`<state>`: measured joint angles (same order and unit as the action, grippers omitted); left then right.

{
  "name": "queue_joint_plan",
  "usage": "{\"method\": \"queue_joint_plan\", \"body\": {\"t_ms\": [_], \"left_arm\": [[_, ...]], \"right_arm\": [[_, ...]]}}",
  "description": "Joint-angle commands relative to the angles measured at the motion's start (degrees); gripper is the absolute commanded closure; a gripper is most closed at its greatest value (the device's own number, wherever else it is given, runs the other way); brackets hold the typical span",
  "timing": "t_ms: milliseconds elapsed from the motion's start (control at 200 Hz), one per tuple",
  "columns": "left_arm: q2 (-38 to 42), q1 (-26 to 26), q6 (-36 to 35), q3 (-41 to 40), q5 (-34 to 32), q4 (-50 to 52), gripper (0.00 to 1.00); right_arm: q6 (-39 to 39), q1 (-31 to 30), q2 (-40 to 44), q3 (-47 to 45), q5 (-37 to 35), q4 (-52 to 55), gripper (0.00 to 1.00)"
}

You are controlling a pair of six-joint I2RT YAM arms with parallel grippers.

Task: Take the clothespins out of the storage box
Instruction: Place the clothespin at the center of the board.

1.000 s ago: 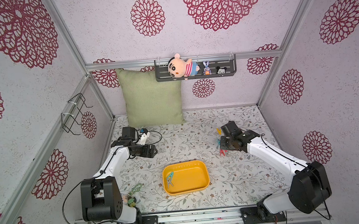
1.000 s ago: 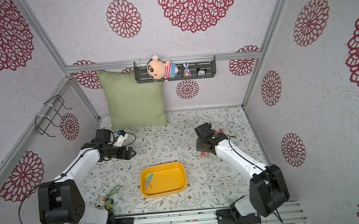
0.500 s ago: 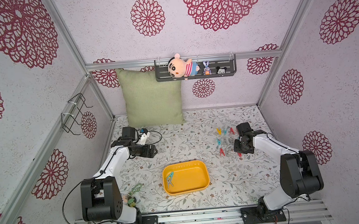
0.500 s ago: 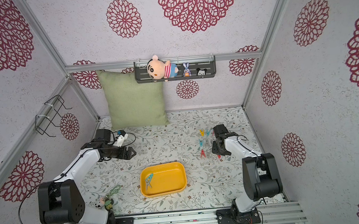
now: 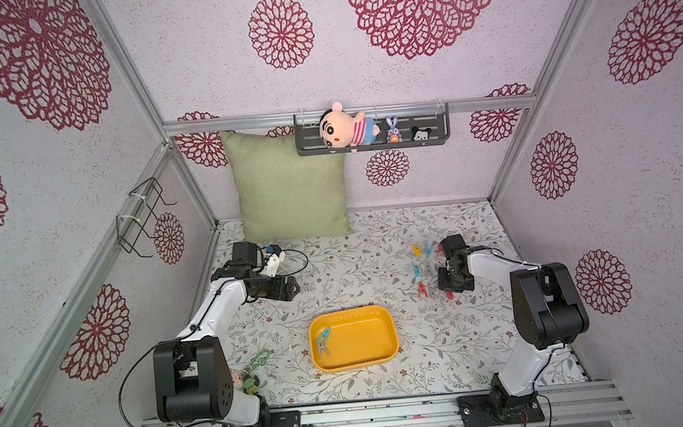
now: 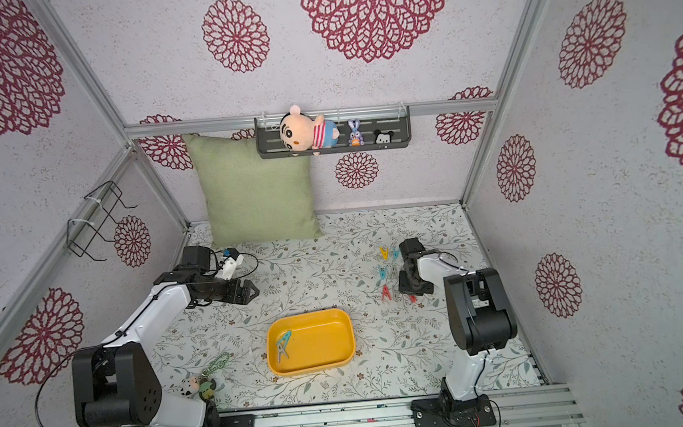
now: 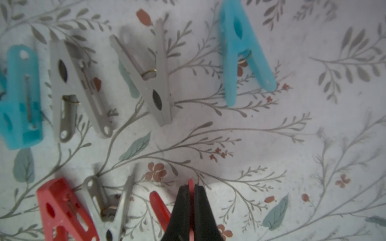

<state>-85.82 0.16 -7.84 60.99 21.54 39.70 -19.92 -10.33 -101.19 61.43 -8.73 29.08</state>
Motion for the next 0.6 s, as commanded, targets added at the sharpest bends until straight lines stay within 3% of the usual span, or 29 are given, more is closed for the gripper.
{"method": "queue_joint_plan", "body": {"t_ms": [0,450,595], "left_arm": [[1.25,0.45,0.04,-0.38,0.66,-0.81,0.06],[1.28,0.45,0.1,-0.27,0.65,-0.64,0.06],[1.3,0.46,0.1,-0.27,0.75,-0.68,0.06]], "right_arm": [[1.2,0.31,-1.04,1.97,0.52,-0.43,1.0],[1.95,0.31,-2.77,2.31,0.65,-1.04,0.99],[1.95,0.31,-2.7,1.87,0.74,-0.89,0.94]]}}
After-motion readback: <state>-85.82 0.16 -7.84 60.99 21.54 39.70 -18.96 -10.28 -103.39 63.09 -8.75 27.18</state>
